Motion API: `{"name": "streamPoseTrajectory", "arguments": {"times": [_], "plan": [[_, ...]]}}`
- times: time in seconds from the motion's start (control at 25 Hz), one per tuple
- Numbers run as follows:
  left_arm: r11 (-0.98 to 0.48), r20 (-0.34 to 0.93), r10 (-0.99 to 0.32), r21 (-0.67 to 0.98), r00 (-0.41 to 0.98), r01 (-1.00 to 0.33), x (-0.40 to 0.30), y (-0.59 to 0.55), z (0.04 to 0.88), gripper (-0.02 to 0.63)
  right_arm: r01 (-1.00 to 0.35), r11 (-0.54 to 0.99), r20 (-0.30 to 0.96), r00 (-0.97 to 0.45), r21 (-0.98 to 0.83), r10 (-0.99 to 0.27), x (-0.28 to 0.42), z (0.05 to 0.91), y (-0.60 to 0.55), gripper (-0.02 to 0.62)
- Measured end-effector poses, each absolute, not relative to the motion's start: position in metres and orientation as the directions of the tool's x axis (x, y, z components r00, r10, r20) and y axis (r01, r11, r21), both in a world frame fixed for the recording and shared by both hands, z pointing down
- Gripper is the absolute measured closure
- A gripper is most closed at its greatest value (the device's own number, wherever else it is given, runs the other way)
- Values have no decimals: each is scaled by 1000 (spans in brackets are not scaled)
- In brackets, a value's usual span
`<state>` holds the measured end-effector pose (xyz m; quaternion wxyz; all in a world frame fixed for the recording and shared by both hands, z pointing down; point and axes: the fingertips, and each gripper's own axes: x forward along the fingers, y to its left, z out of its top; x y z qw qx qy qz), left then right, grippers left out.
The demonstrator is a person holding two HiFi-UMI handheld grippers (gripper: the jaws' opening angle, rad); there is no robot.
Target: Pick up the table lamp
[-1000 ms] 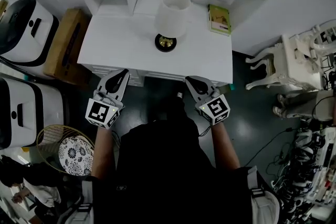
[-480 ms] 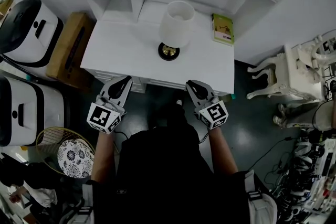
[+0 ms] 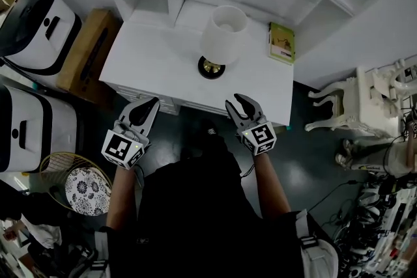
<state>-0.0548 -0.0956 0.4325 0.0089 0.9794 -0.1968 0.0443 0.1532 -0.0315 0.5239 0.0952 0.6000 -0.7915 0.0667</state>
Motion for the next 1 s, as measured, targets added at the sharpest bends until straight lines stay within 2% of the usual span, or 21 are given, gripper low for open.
{"name": "streamPoseTrajectory", "arguments": {"times": [1.0], "plan": [[-777, 161, -616, 35, 771, -629, -85, -130, 438, 592, -926, 377, 388, -354, -19, -851, 198, 628, -169, 411]]}}
